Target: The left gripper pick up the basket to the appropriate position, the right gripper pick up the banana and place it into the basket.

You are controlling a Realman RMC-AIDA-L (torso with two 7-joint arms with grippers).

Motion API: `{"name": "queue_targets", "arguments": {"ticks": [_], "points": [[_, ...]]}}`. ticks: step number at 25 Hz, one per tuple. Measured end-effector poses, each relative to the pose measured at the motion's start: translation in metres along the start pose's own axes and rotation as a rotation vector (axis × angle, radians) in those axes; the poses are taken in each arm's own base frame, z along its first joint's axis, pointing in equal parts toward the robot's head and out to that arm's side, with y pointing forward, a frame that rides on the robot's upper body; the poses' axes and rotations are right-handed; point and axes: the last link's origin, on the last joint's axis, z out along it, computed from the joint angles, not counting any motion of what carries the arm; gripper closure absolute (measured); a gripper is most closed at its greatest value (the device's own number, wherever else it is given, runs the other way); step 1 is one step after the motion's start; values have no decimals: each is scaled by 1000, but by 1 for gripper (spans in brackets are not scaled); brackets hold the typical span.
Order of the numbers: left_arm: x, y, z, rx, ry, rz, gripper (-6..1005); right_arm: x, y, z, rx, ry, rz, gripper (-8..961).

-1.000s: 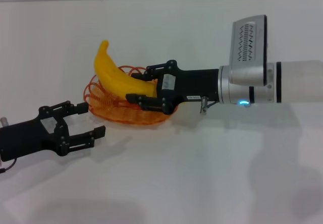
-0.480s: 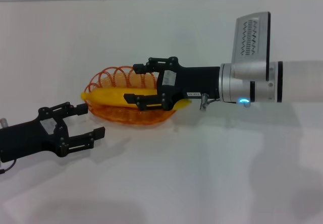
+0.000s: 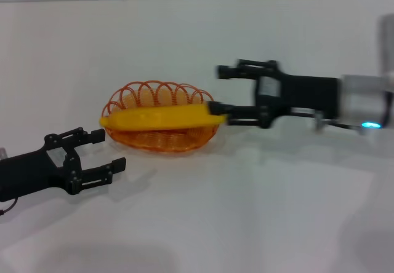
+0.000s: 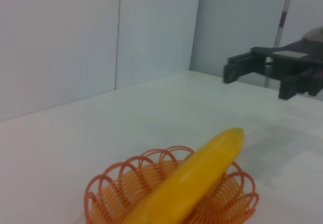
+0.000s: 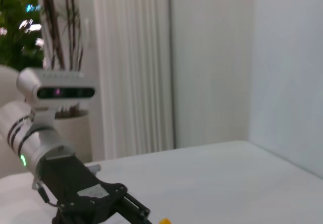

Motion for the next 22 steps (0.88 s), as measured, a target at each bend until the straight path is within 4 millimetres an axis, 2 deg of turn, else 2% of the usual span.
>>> {"name": "queue_targets", "arguments": {"ticks": [5,12,16,22], "points": [[-4,0,-6,24,7,-17,197,17,1,-39,78,31,24,191],[-13,-2,-16,82,31,-55,198,36,5,-64,84,134,34,191],[-13,-3,-15,82,33,-45,198,51,7,-62,85,225,35,192],[-12,-3,-15,83,34,-43,198,58,12,-36,30,293,-2,194]]}}
